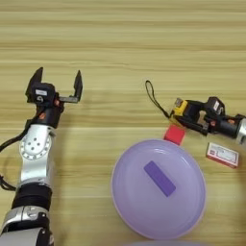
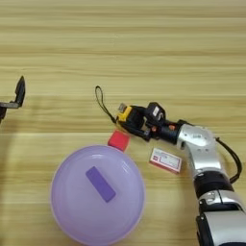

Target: Move the objects on the table

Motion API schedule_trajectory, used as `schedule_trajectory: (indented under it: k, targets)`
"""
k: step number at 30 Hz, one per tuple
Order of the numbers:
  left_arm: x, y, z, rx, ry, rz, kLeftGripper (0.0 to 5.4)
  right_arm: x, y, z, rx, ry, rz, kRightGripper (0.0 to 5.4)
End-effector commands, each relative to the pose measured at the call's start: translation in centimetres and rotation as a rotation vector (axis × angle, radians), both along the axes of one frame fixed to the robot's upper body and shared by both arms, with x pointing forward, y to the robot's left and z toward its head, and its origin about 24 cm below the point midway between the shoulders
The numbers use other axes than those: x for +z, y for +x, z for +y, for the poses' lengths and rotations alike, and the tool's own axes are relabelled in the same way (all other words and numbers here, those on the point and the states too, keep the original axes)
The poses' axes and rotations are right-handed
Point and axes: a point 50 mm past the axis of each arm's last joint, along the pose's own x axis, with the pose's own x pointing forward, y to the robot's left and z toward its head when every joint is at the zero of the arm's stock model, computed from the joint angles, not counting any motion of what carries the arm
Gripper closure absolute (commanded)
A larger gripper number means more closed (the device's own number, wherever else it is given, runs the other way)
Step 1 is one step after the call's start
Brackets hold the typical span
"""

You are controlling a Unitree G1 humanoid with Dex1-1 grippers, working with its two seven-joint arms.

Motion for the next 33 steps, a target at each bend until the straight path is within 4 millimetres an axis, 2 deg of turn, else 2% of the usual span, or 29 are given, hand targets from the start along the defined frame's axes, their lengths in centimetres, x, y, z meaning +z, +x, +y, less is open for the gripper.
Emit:
schedule_trajectory:
  k: [1,6,15,27,33]
  targets:
    - [-0.1,-0.1,-0.1,0.001,-0.007,0.001,0.0,1.2,0.8,-1.4,-0.117,-0.001,-0.045,2.91]
    - [-0.1,0.0,-0.3,-0.003,-0.009,0.002,0.0,1.3,0.8,-2.5,-0.194,0.006,-0.042,2.91]
    - [-0.1,0.2,-0.3,-0.004,-0.01,0.004,0.0,0.2,-0.3,-2.9,-0.216,0.013,0.016,2.91]
    - [-0.1,0.2,-0.3,-0.006,-0.008,0.004,0.0,-1.7,-1.8,-1.7,-0.17,0.048,0.112,2.91]
    - [-0.2,0.2,-0.4,-0.005,-0.011,0.007,0.0,-1.9,-2.2,-1.5,-0.151,0.07,0.124,2.91]
